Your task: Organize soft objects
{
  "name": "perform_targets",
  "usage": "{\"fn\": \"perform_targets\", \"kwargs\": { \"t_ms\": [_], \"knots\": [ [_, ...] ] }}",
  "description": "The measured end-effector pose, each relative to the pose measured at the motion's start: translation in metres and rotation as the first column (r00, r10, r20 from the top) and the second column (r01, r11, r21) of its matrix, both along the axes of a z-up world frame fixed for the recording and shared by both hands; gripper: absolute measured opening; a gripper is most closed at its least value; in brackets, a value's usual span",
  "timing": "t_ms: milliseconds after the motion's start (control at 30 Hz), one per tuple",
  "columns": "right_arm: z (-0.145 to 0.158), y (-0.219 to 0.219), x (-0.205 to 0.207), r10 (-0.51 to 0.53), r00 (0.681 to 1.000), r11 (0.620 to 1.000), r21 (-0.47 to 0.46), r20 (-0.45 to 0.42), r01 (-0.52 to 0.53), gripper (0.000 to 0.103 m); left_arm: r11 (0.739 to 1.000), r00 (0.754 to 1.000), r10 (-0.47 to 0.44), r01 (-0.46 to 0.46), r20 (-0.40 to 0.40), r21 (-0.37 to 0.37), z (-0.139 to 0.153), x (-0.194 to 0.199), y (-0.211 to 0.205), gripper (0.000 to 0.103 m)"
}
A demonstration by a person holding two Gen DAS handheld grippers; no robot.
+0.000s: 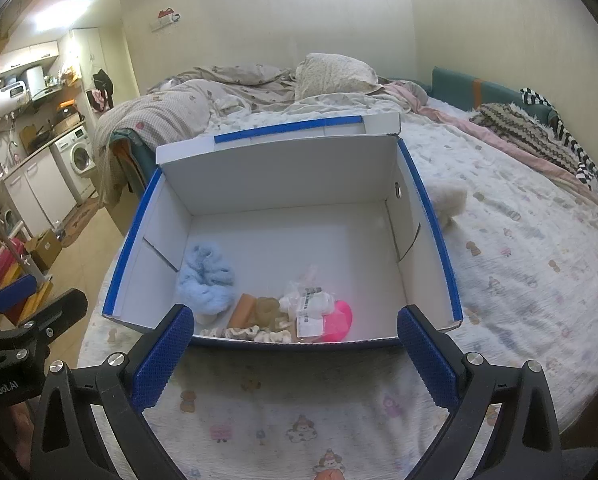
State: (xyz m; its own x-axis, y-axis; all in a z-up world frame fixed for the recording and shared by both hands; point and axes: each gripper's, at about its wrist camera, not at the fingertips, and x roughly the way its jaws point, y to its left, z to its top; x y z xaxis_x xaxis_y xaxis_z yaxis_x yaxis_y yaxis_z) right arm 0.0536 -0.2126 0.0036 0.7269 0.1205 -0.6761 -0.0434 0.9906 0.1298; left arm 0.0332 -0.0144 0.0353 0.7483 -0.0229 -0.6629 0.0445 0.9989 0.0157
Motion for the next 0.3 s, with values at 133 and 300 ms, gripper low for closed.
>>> {"fn": "perform_targets", "kwargs": {
  "t_ms": [133,300],
  "knots": [
    [0.0000,-0.0006,0.0002,0.001,1.000,1.000,-0.001,-0.001,-0.001,0.103,1.000,1.000,0.001,-0.001,-0.002,-0.003,-0.0004,0.0000,-0.0003,0.102],
    [0.0001,-0.0003,-0.0001,0.002,1.000,1.000,-0.001,0.001,-0.002,0.103,1.000,1.000,-0.003,0.002,-0.010,-0.019,-0.0024,0.0000,-0.0004,0.102]
  ]
}}
